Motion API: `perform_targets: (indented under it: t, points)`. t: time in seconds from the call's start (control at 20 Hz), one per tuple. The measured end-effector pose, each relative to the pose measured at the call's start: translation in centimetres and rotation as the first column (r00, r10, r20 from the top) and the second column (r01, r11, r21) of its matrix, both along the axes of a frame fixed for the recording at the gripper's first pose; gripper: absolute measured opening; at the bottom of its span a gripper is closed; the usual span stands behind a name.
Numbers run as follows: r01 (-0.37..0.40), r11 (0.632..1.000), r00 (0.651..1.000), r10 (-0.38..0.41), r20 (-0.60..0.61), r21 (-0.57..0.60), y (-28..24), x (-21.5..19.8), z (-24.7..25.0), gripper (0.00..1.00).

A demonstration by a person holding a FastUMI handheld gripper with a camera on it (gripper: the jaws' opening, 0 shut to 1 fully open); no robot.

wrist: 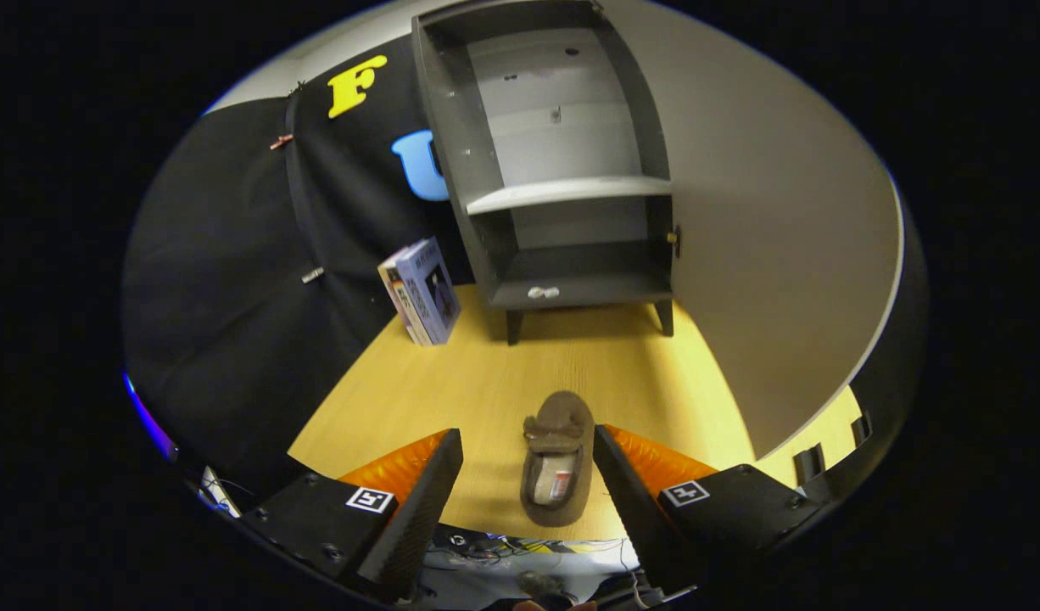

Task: Open the shoe cabinet door, grab the shoes and put them into the shoe cabinet, then close the shoe cabinet door.

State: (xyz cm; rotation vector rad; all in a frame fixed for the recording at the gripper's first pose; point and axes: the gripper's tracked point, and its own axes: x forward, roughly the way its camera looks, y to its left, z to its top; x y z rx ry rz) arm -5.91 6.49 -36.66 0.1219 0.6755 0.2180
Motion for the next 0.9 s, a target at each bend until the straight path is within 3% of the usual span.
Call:
perform_targets:
  t: [0.25,0.5,0.7,0.75,0.8,0.9]
  points:
    - [0.019,1.000,0.994,-0.020,-0.108,-0.011,1.7,1.4,-8.2,0.98]
    - [0.077,0.996,0.981,-0.082,-0.177,-0.037,1.9,4.1,-14.7,0.86]
    - [0.106,0.990,0.982,-0.119,-0.146,-0.095,2.0,7.8,-17.5,0.70]
    - [0.119,0.985,0.981,-0.136,-0.140,-0.122,1.5,8.2,-17.7,0.59]
    - [0.141,0.978,0.979,-0.161,-0.128,-0.151,0.8,8.6,-17.9,0.54]
    - [0.124,0.983,0.981,-0.142,-0.132,-0.138,1.5,8.9,-18.2,0.30]
